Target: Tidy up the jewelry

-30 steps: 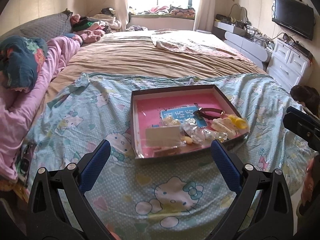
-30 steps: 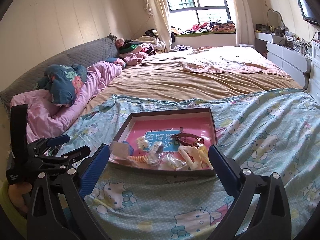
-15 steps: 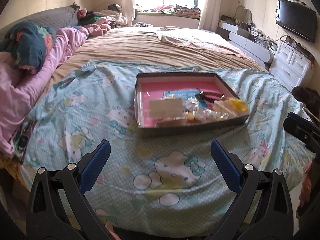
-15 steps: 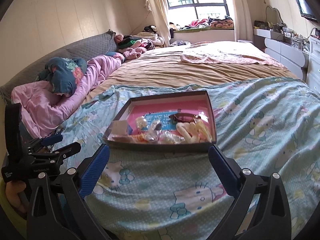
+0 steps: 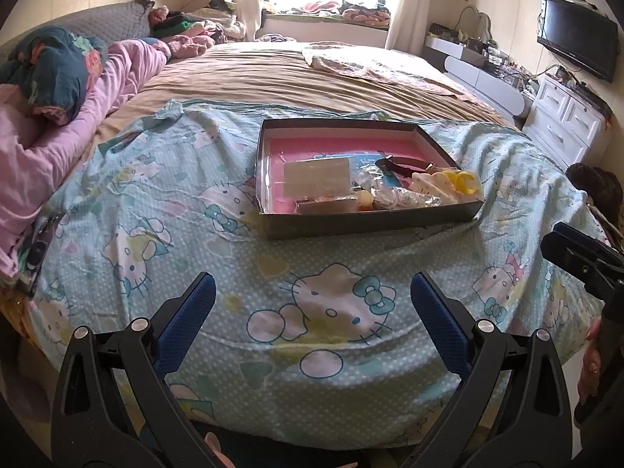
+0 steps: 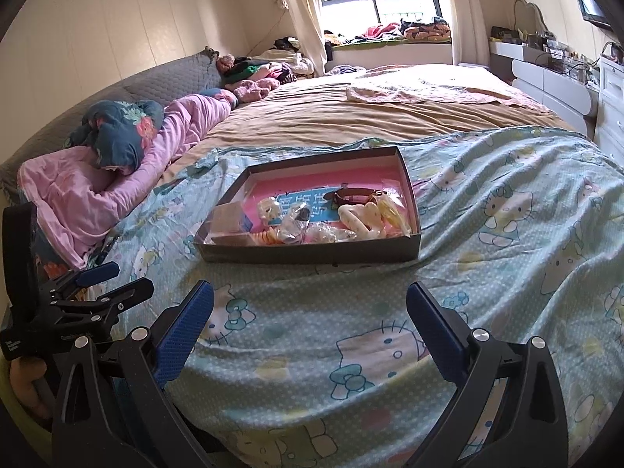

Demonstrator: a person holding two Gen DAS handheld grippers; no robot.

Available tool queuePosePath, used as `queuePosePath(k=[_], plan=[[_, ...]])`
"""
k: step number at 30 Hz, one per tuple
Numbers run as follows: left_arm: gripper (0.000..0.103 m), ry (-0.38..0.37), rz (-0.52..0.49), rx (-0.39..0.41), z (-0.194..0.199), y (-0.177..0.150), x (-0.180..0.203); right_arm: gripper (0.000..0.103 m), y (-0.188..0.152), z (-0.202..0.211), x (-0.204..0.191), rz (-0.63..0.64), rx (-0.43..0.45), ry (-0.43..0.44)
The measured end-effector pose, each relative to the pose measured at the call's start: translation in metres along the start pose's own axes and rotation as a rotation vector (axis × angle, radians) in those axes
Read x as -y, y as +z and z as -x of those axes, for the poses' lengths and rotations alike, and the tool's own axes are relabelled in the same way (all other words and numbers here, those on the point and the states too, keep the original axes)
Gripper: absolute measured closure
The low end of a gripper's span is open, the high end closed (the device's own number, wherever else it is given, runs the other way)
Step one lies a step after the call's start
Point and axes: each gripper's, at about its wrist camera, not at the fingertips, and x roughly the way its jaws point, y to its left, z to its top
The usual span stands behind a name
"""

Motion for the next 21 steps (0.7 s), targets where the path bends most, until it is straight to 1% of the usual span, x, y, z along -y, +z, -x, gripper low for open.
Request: queuePosePath(k=[21], plan=[[0.009,0.008,-0.006,-0.002,0.0024,-0.0059,0.0031,0.005,-0.0043,0.0000,0.0026,0.000,-0.017,0.004]])
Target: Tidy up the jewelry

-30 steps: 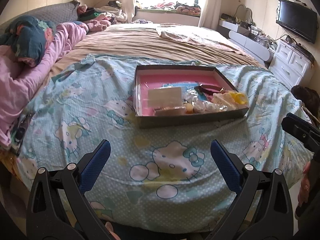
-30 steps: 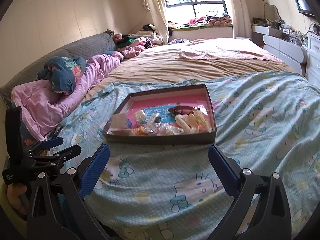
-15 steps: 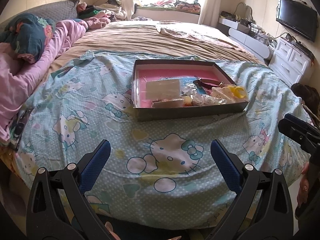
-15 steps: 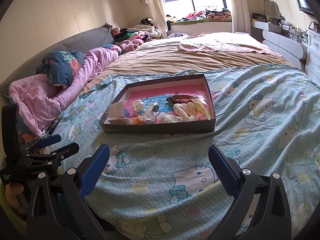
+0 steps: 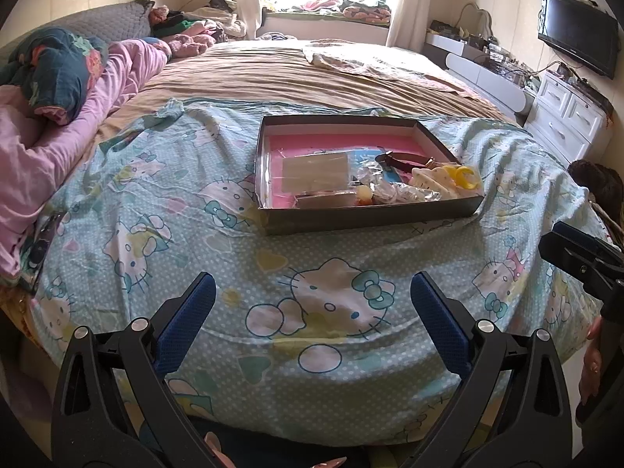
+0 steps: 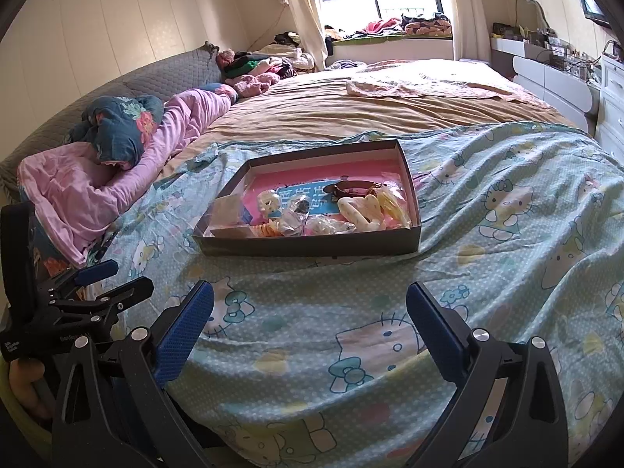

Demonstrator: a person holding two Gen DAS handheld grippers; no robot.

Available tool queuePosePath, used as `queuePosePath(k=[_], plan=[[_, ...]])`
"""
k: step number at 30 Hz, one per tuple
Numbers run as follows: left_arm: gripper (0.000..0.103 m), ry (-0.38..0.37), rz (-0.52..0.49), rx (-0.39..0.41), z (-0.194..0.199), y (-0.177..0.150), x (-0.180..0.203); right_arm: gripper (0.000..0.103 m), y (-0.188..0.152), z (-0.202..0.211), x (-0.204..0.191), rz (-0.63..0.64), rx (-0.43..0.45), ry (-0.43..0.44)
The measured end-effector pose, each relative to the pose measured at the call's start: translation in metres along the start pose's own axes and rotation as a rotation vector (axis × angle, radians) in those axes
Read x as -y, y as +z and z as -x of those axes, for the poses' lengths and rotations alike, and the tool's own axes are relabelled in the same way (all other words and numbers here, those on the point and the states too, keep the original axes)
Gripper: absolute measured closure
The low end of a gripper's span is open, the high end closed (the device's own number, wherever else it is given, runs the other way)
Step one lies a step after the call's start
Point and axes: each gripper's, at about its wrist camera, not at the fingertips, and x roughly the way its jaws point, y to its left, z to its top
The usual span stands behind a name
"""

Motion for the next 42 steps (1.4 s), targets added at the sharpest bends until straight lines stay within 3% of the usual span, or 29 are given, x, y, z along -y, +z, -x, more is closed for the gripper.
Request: queuePosePath(k=[42], plan=[[0.009,0.003,0.006,-0.009,-0.0013,0.0003,-0.0007,0.005,-0.0006,-0.0032,0.0018,-0.005,-0.009,0.002]])
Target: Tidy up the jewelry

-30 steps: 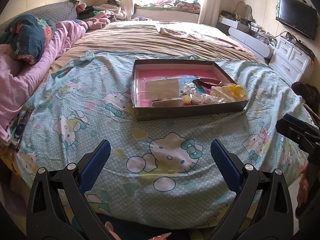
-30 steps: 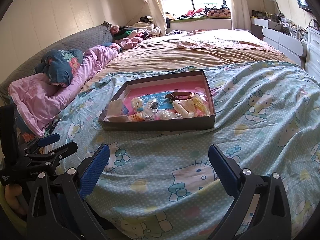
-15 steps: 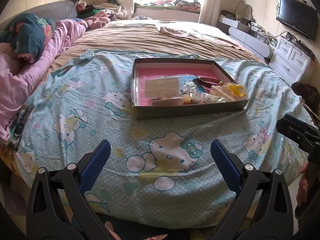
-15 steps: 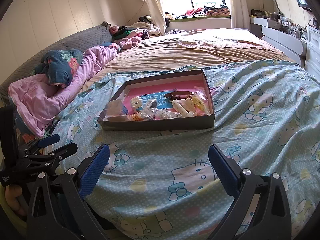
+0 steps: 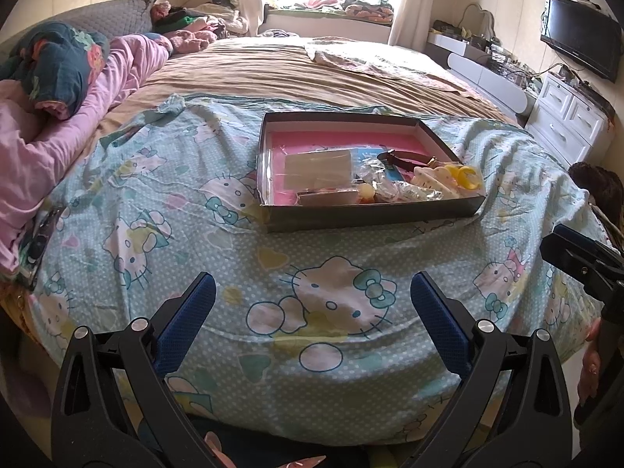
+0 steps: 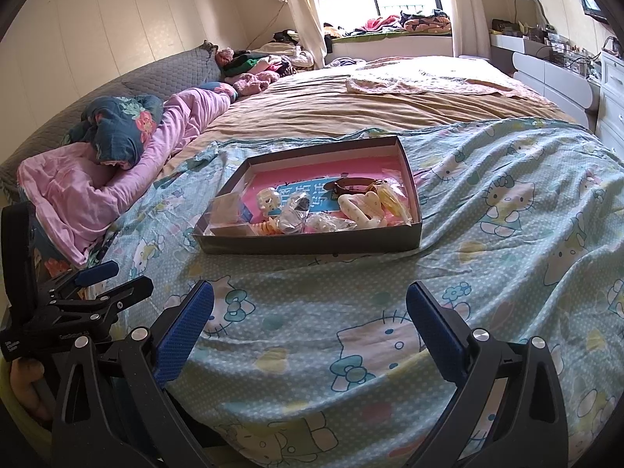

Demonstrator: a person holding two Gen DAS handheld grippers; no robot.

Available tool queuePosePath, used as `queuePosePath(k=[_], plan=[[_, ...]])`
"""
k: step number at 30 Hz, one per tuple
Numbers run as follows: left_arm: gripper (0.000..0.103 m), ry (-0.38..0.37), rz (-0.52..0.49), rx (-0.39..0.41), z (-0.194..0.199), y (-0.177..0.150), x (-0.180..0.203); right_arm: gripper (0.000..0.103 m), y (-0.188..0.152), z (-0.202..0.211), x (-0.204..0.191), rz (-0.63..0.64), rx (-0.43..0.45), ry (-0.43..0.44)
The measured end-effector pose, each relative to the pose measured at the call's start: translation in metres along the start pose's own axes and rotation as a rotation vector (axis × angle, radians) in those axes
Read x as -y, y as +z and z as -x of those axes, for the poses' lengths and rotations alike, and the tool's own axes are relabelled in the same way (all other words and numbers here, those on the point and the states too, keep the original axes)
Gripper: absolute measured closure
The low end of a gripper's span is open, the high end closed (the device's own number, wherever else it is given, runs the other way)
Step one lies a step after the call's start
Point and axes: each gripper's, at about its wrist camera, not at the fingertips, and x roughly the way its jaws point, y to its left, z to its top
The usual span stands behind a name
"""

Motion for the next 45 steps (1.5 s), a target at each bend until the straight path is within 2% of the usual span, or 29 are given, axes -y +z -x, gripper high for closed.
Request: queuePosePath(k=[24,27,30,33,38,40,43,45], plan=[[0.009,0.001,0.004,-0.005,-0.002,-0.002,-0.005,0.005,0.002,-0.004,0.001,-0.003,-0.006,-0.021],[0.009,-0.007,0.013,-0.024,-0.007,-0.002,-0.007,0.005,0.002,-0.006,0.004,-0.008,-0.009,-0.037],[0.009,0.024,0.032,-0.056,-0.017,-0.002,-0.012,0.005,0.004,-0.011,0.012,-0.029,-0.014,-0.065],[0.009,0.037,0.089,-0.091,-0.029,0.000,-0.027,0.005,0.007,-0.016,0.029,-0.059,-0.007,-0.110],[0.009,0.142,0.199,-0.123,-0.057,0.016,-0.074,0.005,0.015,-0.030,0.074,-0.131,-0.019,-0.229],[0.009,0.203,0.249,-0.146,-0.079,0.028,-0.104,0.005,0.021,-0.034,0.103,-0.178,-0.003,-0.273],[0.009,0.335,0.282,-0.170,-0.112,0.044,-0.146,0.005,0.032,-0.042,0.147,-0.206,0.017,-0.394],[0.009,0.392,0.323,-0.215,-0.137,0.054,-0.175,0.005,0.041,-0.048,0.178,-0.239,0.023,-0.459]])
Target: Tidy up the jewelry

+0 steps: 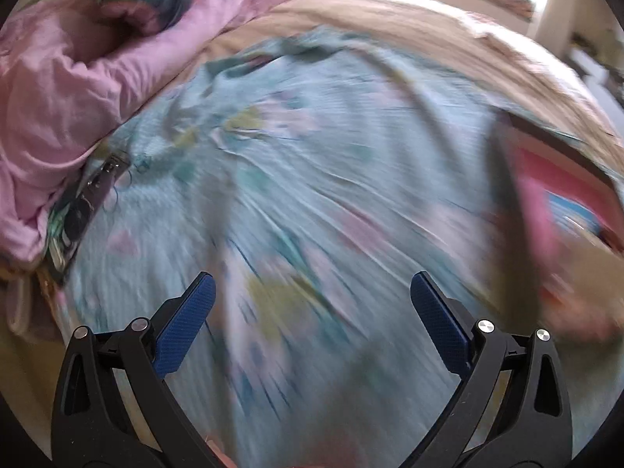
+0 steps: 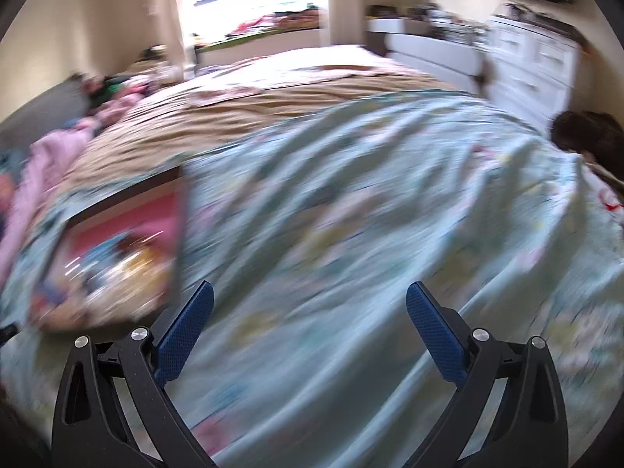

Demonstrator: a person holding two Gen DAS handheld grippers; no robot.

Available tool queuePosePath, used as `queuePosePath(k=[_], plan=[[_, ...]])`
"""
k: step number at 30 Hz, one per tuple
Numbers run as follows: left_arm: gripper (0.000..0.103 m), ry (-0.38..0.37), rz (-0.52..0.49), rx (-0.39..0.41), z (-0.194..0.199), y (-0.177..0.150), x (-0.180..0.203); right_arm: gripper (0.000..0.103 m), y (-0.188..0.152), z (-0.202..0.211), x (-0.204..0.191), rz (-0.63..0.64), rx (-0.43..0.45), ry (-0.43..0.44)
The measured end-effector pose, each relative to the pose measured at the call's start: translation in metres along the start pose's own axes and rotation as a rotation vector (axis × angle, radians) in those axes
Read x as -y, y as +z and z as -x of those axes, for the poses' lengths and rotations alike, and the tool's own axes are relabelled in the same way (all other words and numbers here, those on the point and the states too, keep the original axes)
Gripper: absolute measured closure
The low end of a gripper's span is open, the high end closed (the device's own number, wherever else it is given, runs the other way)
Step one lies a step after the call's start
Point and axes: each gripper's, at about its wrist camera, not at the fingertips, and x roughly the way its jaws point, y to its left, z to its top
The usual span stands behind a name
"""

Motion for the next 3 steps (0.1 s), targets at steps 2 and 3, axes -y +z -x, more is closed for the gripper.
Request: queuePosePath(k=[2,3], plan=[[0.009,0.018,0.046,-0.028,-0.023,0.020,-0.010,0.005,0.014,-0.022,0.022,-0.034,-0.011,-0.050],[0.009,0.023,0.067,-0.029,-0.032,0.027,-0.014,0.005,0.023,-0.037,0.035,-0.055,-0.022,-0.080]])
